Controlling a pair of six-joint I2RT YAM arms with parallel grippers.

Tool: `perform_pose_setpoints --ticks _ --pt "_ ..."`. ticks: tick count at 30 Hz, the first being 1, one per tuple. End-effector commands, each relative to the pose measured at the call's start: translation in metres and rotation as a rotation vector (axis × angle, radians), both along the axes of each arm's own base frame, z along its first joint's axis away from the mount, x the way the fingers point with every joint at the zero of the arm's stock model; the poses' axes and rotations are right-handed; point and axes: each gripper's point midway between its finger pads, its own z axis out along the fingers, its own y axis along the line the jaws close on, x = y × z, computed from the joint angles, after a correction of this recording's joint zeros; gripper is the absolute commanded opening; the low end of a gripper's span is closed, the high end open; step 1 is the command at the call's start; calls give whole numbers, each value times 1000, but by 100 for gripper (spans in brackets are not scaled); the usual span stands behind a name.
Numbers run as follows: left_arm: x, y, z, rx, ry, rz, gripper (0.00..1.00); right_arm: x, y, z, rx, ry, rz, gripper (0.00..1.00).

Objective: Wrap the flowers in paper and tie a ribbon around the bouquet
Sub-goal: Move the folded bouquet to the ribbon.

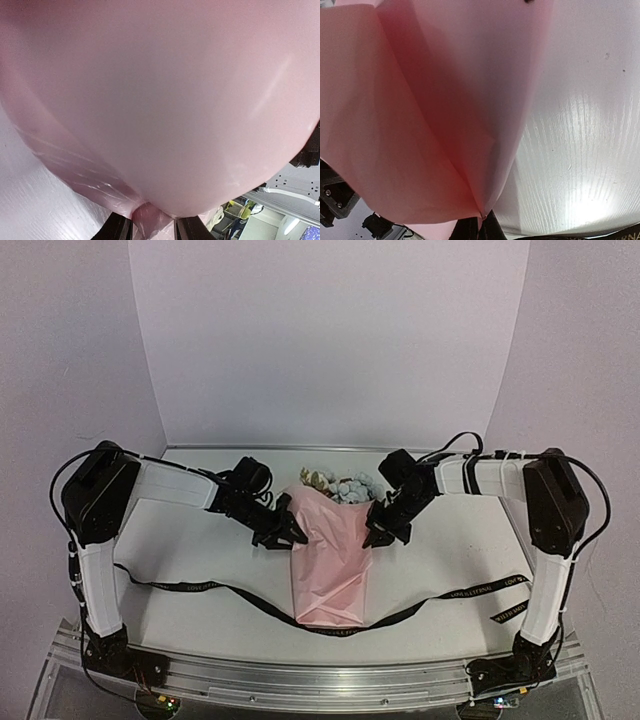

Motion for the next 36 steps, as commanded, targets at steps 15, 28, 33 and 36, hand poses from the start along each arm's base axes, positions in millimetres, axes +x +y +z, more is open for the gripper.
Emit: perform_pose_setpoints --ticks 15,28,33,36 --pt "-53 1 24 -29 -29 -2 30 -59 -7 -3 -78 -32 52 0" --pt "-25 60 25 171 -130 318 84 -59 -33 6 -163 -128 76 52" --pt "-27 130 24 361 -112 591 91 -64 -70 22 -242 -215 69 66" --pt "-39 172 21 463 -81 748 91 -70 -97 27 -309 -252 57 73"
